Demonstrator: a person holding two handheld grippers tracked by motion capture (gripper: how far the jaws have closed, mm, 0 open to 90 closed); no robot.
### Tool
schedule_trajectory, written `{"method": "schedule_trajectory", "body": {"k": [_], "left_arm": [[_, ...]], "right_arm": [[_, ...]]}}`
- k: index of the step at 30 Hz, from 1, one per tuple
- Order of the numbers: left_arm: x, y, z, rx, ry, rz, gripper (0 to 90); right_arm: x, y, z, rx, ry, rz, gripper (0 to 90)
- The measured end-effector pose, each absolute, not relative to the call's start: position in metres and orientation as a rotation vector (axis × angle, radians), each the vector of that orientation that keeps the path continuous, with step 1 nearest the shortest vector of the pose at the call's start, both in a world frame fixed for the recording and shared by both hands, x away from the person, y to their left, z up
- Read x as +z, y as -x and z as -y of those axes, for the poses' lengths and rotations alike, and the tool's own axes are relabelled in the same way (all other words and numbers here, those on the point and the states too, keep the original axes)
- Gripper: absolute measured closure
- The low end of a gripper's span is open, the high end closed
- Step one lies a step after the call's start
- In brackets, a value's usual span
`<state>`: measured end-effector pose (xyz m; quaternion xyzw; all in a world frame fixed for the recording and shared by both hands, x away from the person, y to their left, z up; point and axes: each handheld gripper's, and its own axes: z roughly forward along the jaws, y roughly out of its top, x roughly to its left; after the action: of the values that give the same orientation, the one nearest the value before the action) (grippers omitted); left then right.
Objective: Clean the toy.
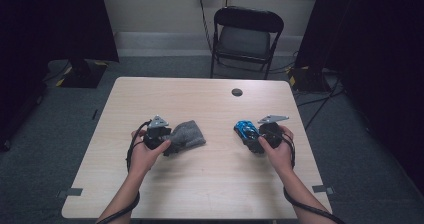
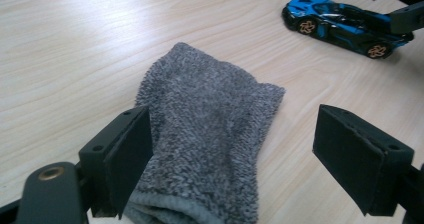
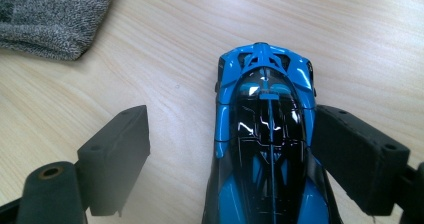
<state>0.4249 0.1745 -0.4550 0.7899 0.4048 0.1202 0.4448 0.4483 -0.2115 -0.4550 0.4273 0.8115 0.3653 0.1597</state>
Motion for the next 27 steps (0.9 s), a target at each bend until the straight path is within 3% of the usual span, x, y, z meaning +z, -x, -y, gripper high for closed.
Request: {"method": "schedule_trajectory", "body": {"k": [27], "left_arm": [[-0.454, -0.397, -0.149, 0.221, -2.013, -0.845, 15.9]], "right_arm": [[-0.453, -0.418, 0.187, 1.115, -1.046, -2.43, 16.1]]}}
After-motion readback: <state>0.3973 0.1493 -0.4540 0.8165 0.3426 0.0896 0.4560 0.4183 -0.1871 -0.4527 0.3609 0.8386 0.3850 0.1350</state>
